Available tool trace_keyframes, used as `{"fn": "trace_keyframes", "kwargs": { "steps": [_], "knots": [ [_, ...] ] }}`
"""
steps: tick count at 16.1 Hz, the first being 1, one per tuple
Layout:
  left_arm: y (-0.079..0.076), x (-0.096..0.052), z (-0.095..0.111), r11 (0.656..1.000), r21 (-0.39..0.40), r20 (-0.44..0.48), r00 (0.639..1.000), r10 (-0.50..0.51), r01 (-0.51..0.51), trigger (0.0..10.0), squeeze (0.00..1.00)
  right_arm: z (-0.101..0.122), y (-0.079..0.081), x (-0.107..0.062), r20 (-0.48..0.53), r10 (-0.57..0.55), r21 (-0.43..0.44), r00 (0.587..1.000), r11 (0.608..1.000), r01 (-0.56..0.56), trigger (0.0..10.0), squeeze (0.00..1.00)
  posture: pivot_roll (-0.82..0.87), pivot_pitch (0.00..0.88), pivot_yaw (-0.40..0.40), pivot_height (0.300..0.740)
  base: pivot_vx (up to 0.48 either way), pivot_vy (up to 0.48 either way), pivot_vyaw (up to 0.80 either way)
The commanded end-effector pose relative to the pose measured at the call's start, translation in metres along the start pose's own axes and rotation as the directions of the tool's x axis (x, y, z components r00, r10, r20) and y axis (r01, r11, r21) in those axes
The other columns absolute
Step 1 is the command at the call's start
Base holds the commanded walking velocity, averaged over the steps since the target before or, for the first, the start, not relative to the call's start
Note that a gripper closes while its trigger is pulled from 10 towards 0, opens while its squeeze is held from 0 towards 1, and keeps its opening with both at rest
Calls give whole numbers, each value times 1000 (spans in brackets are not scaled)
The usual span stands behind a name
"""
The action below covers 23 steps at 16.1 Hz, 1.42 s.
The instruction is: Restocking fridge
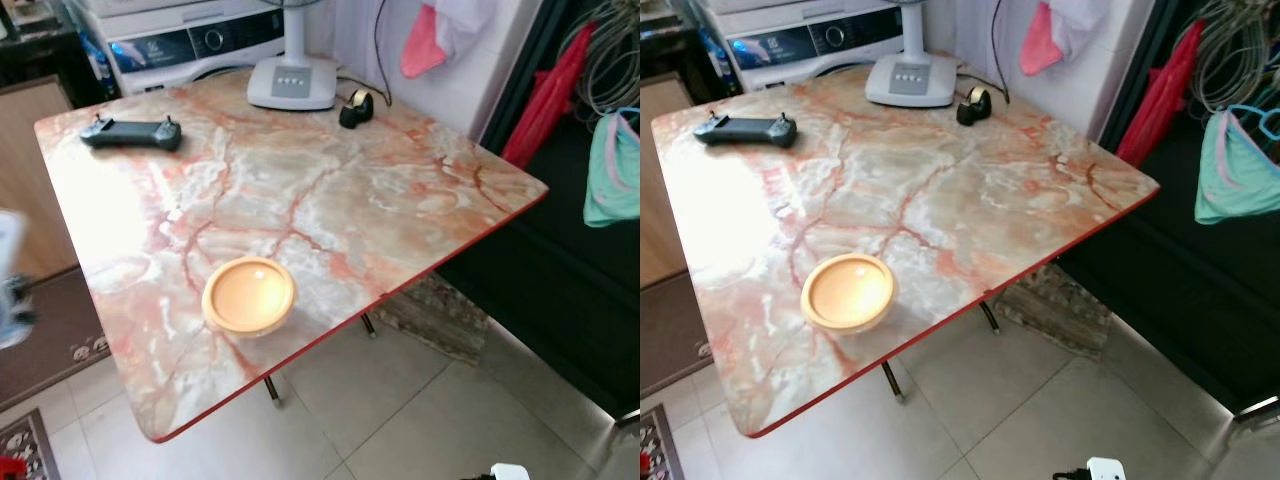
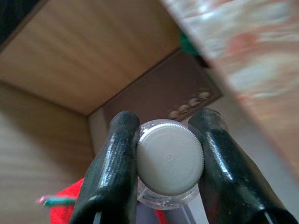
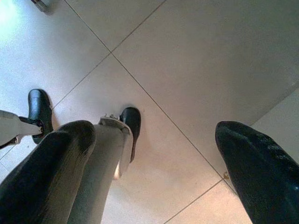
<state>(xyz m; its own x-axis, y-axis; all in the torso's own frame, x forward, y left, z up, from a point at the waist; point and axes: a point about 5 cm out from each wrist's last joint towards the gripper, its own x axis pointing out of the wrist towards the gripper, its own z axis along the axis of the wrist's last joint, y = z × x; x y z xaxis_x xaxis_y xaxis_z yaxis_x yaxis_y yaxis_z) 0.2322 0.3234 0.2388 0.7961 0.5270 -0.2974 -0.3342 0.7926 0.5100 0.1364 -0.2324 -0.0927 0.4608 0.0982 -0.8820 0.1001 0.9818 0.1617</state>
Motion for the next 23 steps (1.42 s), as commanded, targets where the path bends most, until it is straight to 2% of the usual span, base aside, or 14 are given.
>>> {"fn": "trace_keyframes", "kwargs": {
  "steps": [1,2,4,5,6,9,10,11,13,14,15,17,20,23],
  "knots": [
    [6,6,-14,998,-33,-10,999,48,-49,10000,0,-4,-3,-2,-6,-13,13,1000,1000,13,10000,0,188,80,-56,740,0,0,0],
    [1,14,-36,999,-44,-36,999,24,-25,10000,0,-5,-3,-2,-7,-15,13,1000,1000,15,10000,0,184,80,-52,740,0,0,0],
    [-22,25,-115,990,-142,-154,988,-10,-12,10000,0,-6,-4,-2,-9,-17,12,1000,1000,17,10000,0,170,69,-49,740,0,0,0],
    [-35,24,-145,986,-165,-210,977,-41,6,10000,0,-6,-5,-2,-5,-23,15,1000,1000,23,10000,0,163,71,-45,740,0,0,0],
    [-59,19,-174,984,-168,-250,963,-100,58,10000,0,-7,-5,-2,-1,-31,21,1000,999,31,10000,0,160,67,-45,740,0,0,0],
    [-92,15,-211,988,-92,-309,939,-150,127,10000,0,-7,-7,-3,-4,-38,20,999,999,38,10000,0,148,62,-43,740,0,0,0],
    [-93,17,-209,996,-36,-256,962,-91,85,3255,0,-7,-8,-3,-3,-46,22,999,999,46,10000,0,136,53,-32,740,0,0,0],
    [-94,6,-174,997,34,-12,998,-66,66,10000,0,-8,-8,-3,4,-56,36,998,998,56,10000,0,125,56,-31,740,0,0,0],
    [-129,-6,-183,959,-12,-15,959,-284,284,10000,0,-7,-9,-4,16,-54,67,998,996,53,10000,0,185,66,-51,740,0,0,0],
    [-148,0,-211,941,-121,-129,935,-331,316,10000,0,-5,-7,-3,5,-53,36,999,998,53,10000,0,157,65,-44,740,0,0,0],
    [-162,0,-229,935,-136,-200,915,-351,329,10000,0,-5,-6,-2,22,-53,63,998,997,51,10000,0,118,59,-34,740,0,0,0],
    [-175,-5,-240,922,-176,-242,893,-380,345,10000,0,-4,-6,-2,41,-61,88,997,994,57,10000,0,116,58,-32,740,0,0,0],
    [-184,-10,-251,915,-162,-273,875,-400,368,10000,0,-3,-7,-2,33,-59,79,998,995,56,10000,0,130,67,-41,740,0,0,0],
    [-181,-10,-255,932,-174,-228,908,-352,317,10000,0,-3,-6,-2,44,-53,89,998,995,49,10000,0,125,68,-34,740,0,0,0]
  ]
}}
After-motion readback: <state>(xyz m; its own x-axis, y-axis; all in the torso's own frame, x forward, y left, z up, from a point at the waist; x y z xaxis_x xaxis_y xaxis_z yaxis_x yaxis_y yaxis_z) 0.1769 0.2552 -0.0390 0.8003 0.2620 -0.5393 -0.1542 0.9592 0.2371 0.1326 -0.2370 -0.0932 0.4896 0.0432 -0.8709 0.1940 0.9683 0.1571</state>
